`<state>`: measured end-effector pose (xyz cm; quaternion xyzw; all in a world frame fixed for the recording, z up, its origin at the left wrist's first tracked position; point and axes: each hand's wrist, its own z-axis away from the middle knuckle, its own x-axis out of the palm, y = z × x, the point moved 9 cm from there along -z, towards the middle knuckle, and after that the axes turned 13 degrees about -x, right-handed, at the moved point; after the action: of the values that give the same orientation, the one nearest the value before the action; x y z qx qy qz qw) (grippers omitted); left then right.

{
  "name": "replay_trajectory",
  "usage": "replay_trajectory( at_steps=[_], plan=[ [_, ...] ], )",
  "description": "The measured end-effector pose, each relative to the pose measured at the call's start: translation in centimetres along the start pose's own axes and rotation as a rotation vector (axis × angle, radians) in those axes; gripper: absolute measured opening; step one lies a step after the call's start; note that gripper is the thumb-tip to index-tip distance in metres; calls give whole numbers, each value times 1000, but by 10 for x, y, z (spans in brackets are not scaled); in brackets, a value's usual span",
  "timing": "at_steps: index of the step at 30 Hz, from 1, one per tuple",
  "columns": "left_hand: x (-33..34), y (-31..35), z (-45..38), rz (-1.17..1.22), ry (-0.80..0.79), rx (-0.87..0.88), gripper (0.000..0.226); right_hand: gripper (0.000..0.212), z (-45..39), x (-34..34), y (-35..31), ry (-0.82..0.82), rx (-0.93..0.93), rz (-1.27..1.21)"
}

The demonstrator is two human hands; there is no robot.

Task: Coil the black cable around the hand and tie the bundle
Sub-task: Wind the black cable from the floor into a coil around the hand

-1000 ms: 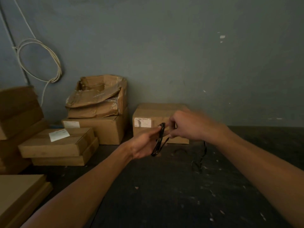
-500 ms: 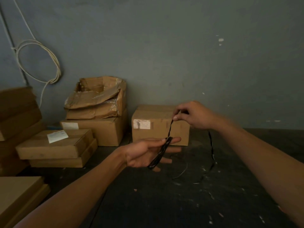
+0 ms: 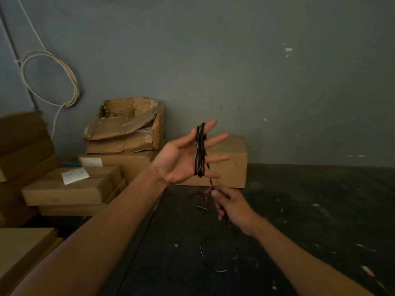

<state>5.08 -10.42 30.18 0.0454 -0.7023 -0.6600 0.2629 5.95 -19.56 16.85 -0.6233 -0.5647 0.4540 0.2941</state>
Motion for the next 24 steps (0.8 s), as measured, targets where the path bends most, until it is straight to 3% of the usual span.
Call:
replay_trajectory(
  at_steps=[11,18,24],
  plan=[
    [-67,0,3,55,367,87,47,24,22,67,-24,-186,48,-19],
    [-90,-29,11,-52,506,62,36,23,9,51,-75,-255,-69,386],
    [-83,-45,14,-99,489,5,38,7,-21,6,-119,-201,-148,628]
  ],
)
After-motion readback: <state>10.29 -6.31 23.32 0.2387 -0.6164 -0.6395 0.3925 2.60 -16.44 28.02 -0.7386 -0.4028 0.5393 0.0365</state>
